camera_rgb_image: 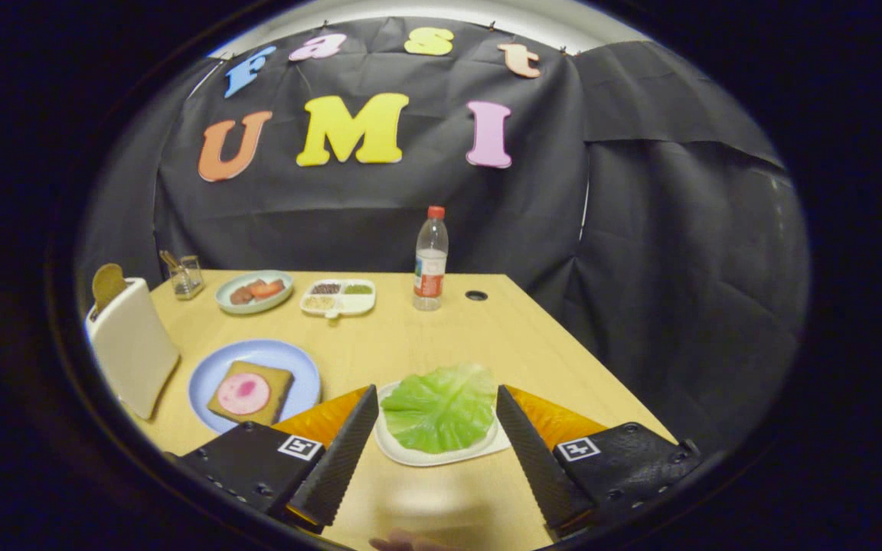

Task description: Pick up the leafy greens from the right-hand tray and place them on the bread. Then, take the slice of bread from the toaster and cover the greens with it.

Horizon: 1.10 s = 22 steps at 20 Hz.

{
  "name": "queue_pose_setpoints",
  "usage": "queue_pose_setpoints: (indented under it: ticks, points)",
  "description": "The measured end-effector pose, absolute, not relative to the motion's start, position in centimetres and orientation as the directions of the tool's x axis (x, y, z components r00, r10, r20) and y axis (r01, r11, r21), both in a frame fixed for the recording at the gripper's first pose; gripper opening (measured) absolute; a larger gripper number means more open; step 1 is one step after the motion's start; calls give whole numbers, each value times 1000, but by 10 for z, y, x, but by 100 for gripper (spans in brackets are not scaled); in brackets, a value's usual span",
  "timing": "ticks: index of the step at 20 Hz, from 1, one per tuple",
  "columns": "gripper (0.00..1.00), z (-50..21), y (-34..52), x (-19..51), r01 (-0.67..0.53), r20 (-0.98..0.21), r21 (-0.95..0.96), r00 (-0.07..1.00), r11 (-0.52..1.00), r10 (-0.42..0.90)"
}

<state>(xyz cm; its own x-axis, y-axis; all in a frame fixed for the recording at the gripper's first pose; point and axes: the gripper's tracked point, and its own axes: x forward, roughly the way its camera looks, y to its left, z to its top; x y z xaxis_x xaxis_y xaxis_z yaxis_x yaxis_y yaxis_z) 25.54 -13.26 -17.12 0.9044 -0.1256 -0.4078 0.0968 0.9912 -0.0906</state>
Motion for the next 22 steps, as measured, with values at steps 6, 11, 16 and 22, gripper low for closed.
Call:
queue_pose_setpoints:
  ticks: [6,11,16,22]
  points:
    - [95,-228,-149,282,82,-579,-41,810,996,-90]
    - [95,-249,-155,287,69,-645,-54,759,996,-87]
    - [77,-262,-145,285,36,-690,18,724,999,-14]
    - [40,-266,-143,290,57,-685,68,729,996,5]
